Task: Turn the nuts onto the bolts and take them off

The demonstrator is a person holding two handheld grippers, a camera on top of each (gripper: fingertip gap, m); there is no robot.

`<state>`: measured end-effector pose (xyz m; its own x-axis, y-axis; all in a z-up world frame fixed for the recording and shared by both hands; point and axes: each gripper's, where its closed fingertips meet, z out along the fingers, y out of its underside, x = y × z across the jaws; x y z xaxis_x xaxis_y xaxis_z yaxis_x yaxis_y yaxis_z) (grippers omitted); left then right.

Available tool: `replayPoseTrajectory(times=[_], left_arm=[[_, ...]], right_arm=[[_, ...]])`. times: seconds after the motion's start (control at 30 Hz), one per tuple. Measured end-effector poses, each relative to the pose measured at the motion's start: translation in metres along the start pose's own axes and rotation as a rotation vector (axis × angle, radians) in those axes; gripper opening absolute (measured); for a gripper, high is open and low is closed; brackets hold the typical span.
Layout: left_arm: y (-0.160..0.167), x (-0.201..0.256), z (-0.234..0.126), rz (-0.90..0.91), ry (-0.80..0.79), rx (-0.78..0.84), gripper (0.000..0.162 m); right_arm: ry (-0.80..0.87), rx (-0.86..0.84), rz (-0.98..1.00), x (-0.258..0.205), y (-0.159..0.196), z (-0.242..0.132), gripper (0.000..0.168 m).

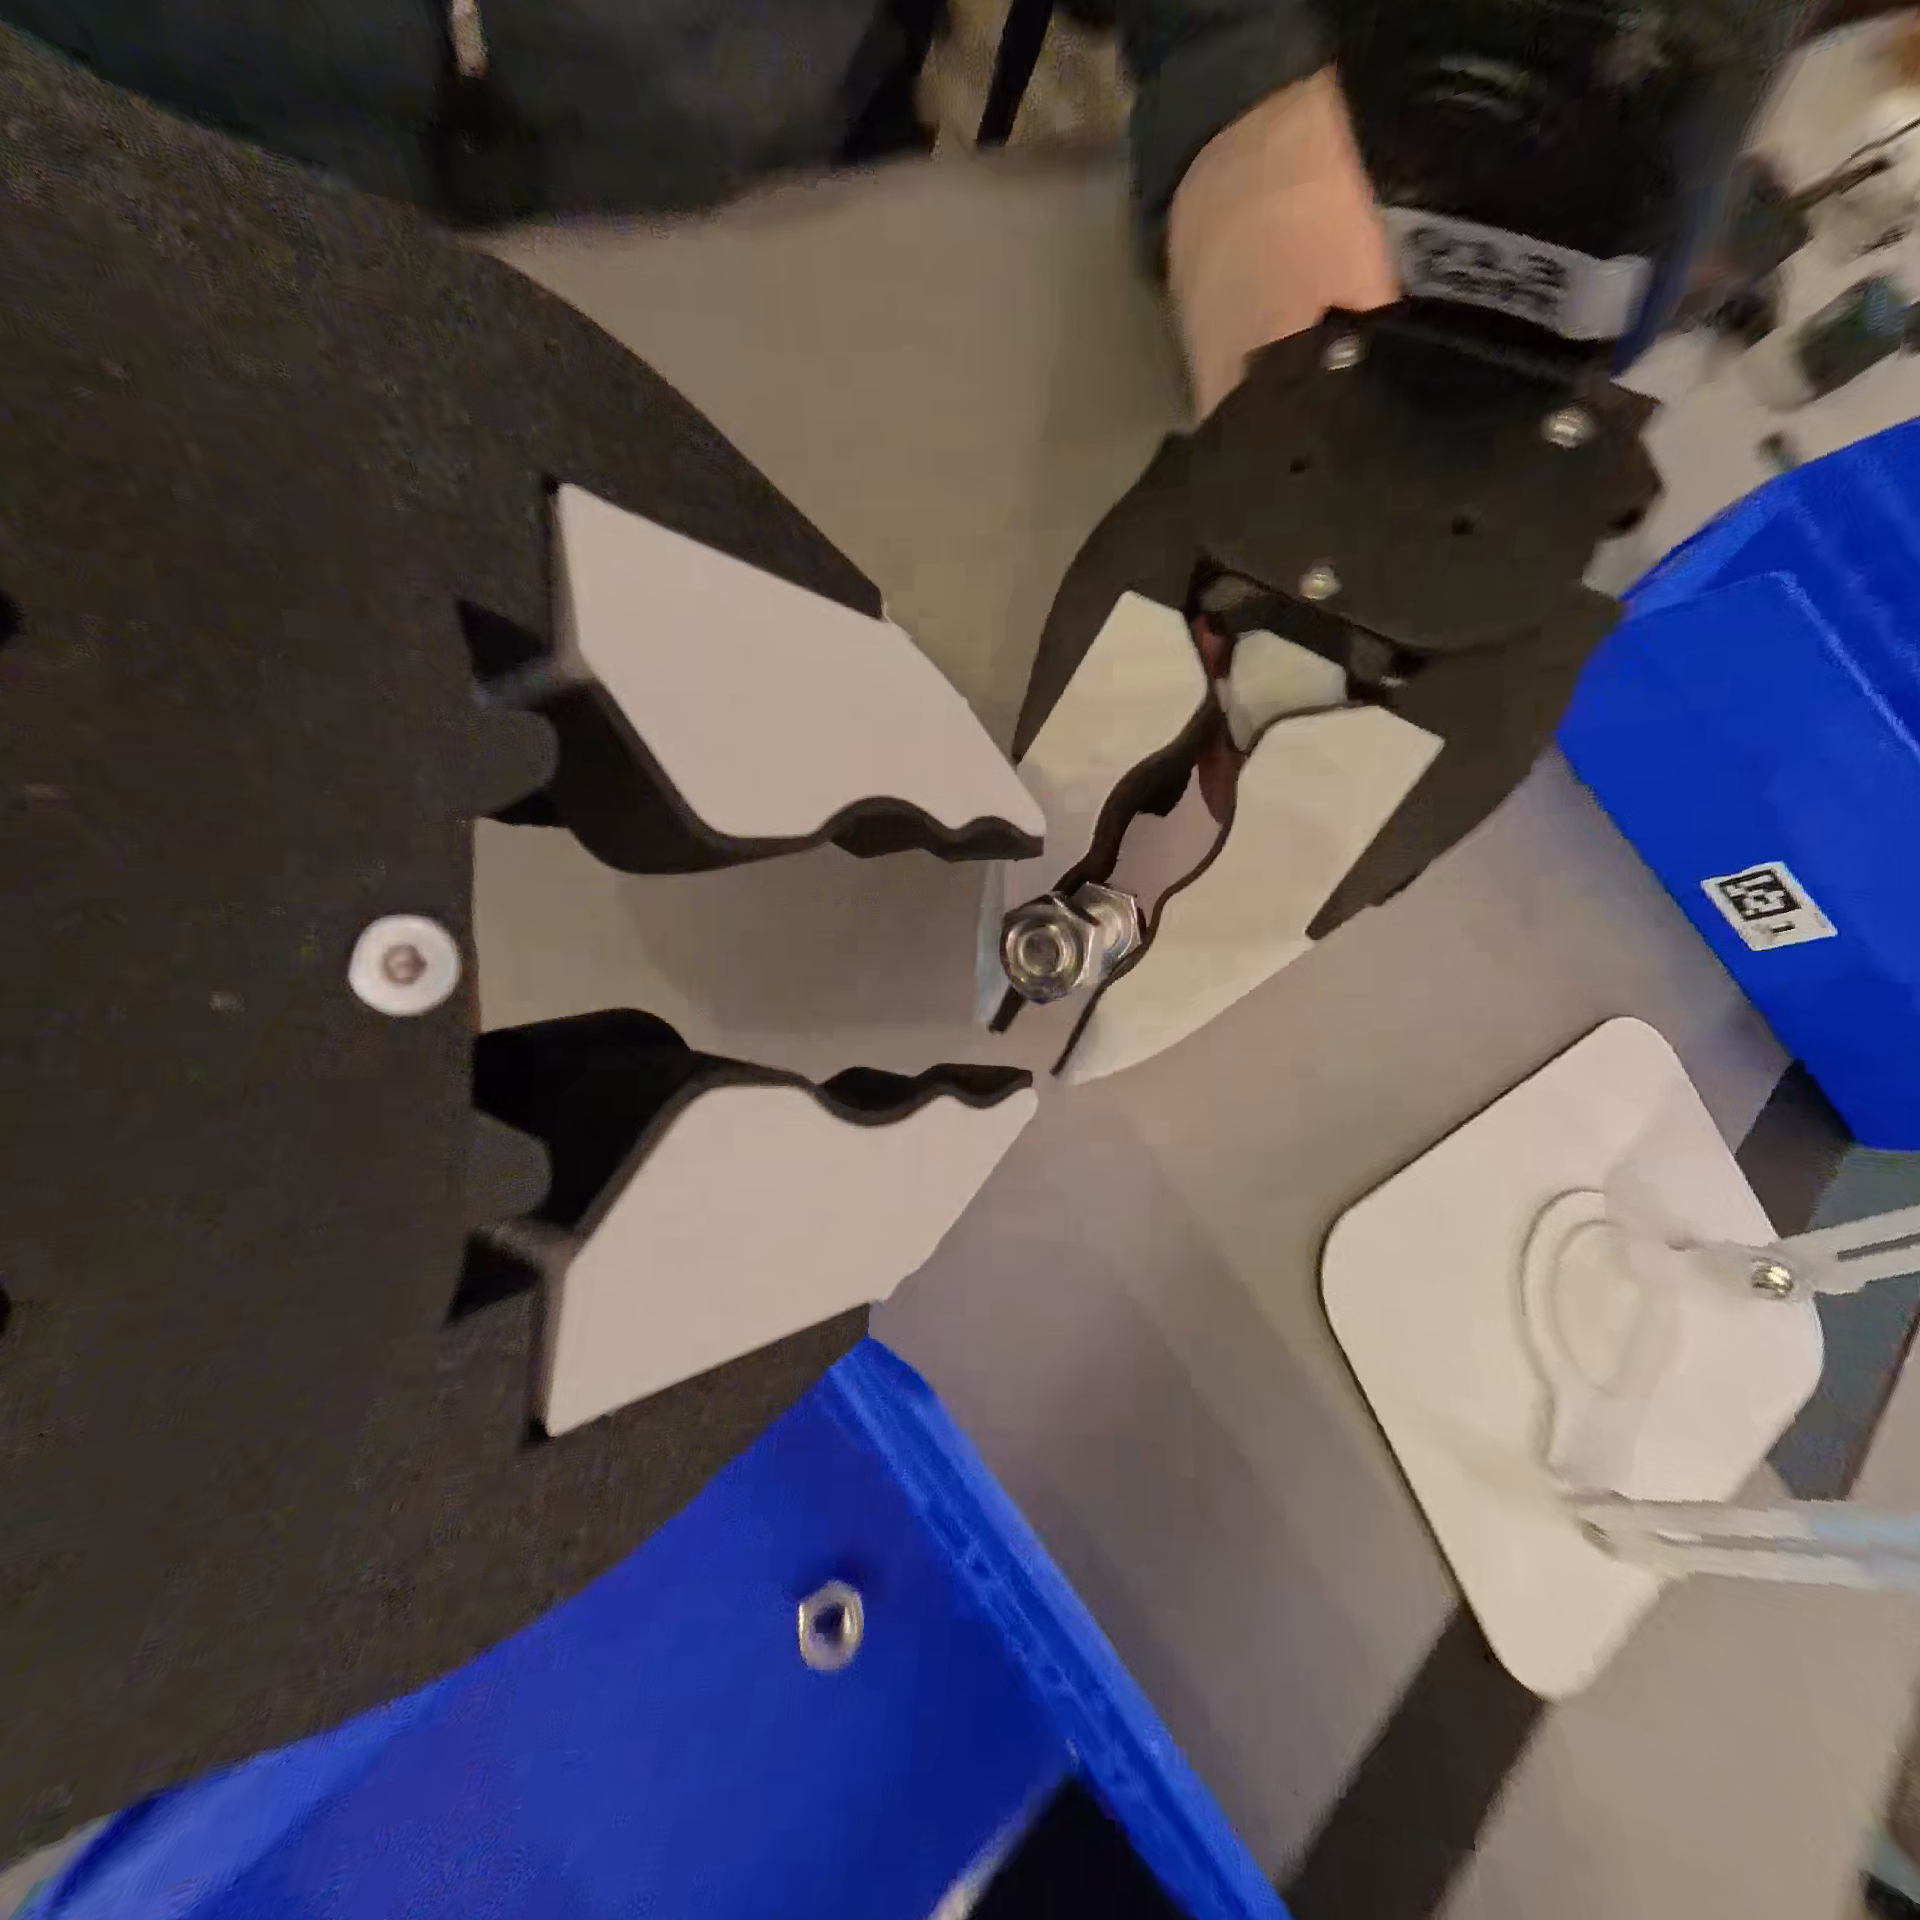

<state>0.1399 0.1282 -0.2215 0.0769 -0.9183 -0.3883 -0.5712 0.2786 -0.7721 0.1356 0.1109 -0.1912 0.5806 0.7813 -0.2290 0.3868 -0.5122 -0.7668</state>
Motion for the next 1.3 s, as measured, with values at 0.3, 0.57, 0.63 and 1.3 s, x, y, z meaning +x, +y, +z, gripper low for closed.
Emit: replayPoseTrajectory(times=[0.3, 0.57, 0.63, 1.3], left_arm=[[0.001, -0.006, 0.002, 0.117, -0.151, -0.061, 0.014], [-0.002, 0.015, -0.001, -0.021, 0.124, -0.009, 0.014], [-0.003, 0.028, -0.006, -0.082, 0.267, 0.018, 0.014], [-0.007, 0.032, -0.010, -0.200, 0.395, 0.090, 0.014]], right_arm=[[-0.118, 0.055, 0.165, -0.005, 0.006, 0.007, 0.018], [-0.034, -0.090, -0.362, -0.011, 0.009, 0.003, 0.017], [-0.018, -0.152, -0.609, -0.015, 0.012, 0.002, 0.017], [0.072, -0.199, -0.774, -0.015, -0.003, -0.008, 0.038]])
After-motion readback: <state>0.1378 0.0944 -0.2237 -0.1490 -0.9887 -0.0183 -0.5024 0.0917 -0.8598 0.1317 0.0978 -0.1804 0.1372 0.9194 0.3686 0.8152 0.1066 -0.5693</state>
